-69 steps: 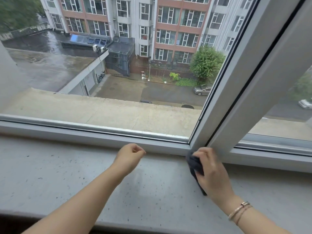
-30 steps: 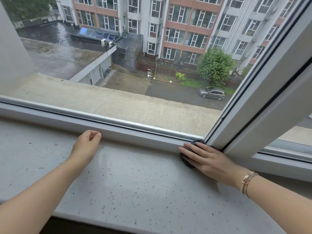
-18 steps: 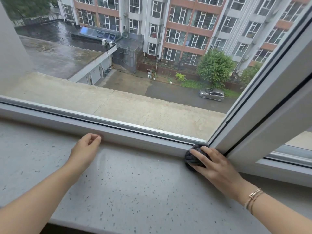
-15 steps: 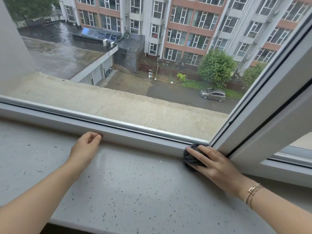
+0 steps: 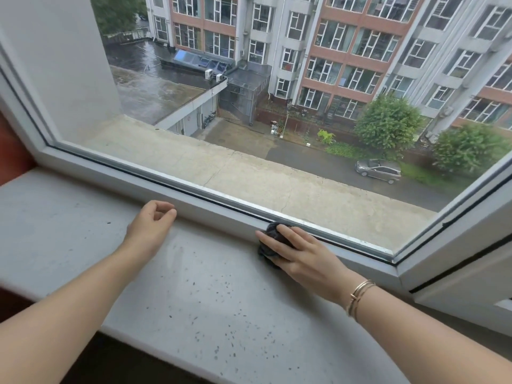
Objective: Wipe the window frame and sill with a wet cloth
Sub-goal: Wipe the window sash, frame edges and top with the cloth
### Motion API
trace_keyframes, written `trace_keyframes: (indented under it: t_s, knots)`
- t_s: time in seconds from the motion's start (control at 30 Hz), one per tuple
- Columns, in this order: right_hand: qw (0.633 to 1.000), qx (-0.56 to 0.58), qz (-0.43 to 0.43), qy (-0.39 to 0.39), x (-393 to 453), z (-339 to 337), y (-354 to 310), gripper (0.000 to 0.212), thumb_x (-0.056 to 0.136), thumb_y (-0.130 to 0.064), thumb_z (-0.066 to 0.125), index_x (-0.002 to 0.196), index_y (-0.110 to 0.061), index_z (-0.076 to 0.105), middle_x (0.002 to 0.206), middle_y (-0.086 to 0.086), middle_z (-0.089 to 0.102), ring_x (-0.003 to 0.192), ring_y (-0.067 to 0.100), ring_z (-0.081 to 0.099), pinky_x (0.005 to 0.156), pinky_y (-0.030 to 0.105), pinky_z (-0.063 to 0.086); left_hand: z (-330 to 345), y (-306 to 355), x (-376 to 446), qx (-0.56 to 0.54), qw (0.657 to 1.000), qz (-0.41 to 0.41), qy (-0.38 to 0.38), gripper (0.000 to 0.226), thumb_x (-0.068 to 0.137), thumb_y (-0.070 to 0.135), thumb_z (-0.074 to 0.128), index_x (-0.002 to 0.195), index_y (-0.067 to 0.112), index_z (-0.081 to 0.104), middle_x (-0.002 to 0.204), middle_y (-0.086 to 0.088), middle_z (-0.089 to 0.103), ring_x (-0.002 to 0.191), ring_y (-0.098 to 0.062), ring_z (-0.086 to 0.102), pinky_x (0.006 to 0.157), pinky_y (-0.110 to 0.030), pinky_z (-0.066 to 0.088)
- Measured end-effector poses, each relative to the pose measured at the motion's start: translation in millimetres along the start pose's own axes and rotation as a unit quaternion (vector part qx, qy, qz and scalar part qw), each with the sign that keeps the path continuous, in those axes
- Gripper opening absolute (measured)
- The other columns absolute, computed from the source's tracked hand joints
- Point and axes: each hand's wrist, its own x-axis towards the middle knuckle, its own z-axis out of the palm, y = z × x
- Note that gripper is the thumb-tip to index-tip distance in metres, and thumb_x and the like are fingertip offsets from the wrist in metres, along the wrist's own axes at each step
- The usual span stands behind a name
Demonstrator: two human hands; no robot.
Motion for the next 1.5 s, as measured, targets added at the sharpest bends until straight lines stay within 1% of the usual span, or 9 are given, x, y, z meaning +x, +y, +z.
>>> trace_keyframes:
  t_s: [0.2,0.3,0.43,0.53,0.73,0.9,1.1,1.27,1.5]
  knots:
    - [0.999,-0.007,0.000,0.033,105,-4,-31,0.074,0.095,-0.001,-0.001,0.115,-0.017,0.068,0.146,0.006,0.044,0.118,0.036,0.052,0.105,0.043,0.040,-44,-17,1,-0.006,0.999,-0.020,0.027,0.016,0.096,0.029,0.048,0.107,0.025,0.058,0.107,0.001,0.060,0.091,-0.015,0.054,0.061,-0.024,0.038]
    - [1.000,0.016,0.005,0.020,117,-9,-36,0.064,0.096,-0.001,0.007,0.119,-0.015,0.065,0.144,0.006,0.046,0.117,0.035,0.051,0.106,0.042,0.040,-68,-27,6,-0.002,0.999,-0.019,0.037,0.016,0.096,0.028,0.047,0.107,0.023,0.058,0.106,-0.001,0.059,0.080,-0.006,0.051,0.057,-0.022,0.037]
    - [0.999,0.030,0.000,0.023,88,-7,-25,0.049,0.092,-0.002,0.027,0.127,-0.015,0.058,0.149,0.006,0.038,0.122,0.034,0.045,0.111,0.041,0.030,-89,-33,14,0.001,0.999,-0.013,0.041,0.018,0.096,0.025,0.048,0.108,0.019,0.059,0.106,-0.004,0.060,0.090,-0.015,0.052,0.061,-0.021,0.038]
    - [0.999,-0.004,-0.024,0.028,97,-5,-21,0.053,0.092,-0.002,0.021,0.128,-0.015,0.058,0.150,0.007,0.036,0.120,0.035,0.045,0.109,0.041,0.024,-102,-42,22,0.019,0.999,-0.012,0.046,0.014,0.094,0.021,0.050,0.104,0.019,0.060,0.097,0.003,0.060,0.084,-0.012,0.052,0.062,-0.021,0.038]
    - [0.997,-0.021,-0.032,0.064,201,2,-54,0.055,0.088,-0.005,0.022,0.124,-0.014,0.061,0.146,0.008,0.043,0.119,0.036,0.049,0.104,0.041,0.041,-126,-69,38,0.097,0.994,-0.013,0.039,0.009,0.088,0.020,0.056,0.088,0.028,0.061,0.089,0.011,0.060,0.080,-0.015,0.055,0.079,-0.036,0.051]
    - [0.999,0.010,-0.022,0.043,218,1,-59,0.056,0.088,-0.005,0.019,0.123,-0.015,0.062,0.146,0.006,0.043,0.120,0.035,0.048,0.103,0.041,0.041,-132,-80,46,0.124,0.992,-0.012,0.035,0.012,0.077,0.028,0.070,0.083,0.032,0.060,0.085,0.012,0.059,0.075,-0.006,0.053,0.097,-0.038,0.041]
    - [0.998,0.015,-0.034,0.043,161,0,-41,0.051,0.080,-0.005,0.039,0.125,-0.014,0.060,0.149,0.006,0.039,0.123,0.036,0.046,0.108,0.043,0.030,-131,-80,46,0.159,0.986,0.005,0.051,0.019,0.077,0.031,0.071,0.091,0.033,0.058,0.092,0.012,0.057,0.087,-0.010,0.050,0.088,-0.031,0.032]
    - [0.996,-0.004,-0.040,0.081,234,6,-62,0.052,0.085,-0.004,0.028,0.122,-0.014,0.063,0.144,0.006,0.045,0.118,0.037,0.049,0.101,0.042,0.044,-131,-83,48,0.168,0.984,0.018,0.056,0.019,0.079,0.033,0.070,0.094,0.033,0.058,0.091,0.013,0.055,0.091,-0.012,0.050,0.084,-0.028,0.029]
    - [0.995,-0.008,-0.043,0.087,312,2,-86,0.046,0.076,-0.015,0.049,0.118,-0.018,0.066,0.141,0.004,0.049,0.117,0.034,0.045,0.101,0.039,0.041,-133,-89,51,0.145,0.988,0.035,0.048,0.021,0.077,0.032,0.072,0.093,0.032,0.058,0.087,0.013,0.055,0.082,-0.006,0.047,0.084,-0.028,0.031]
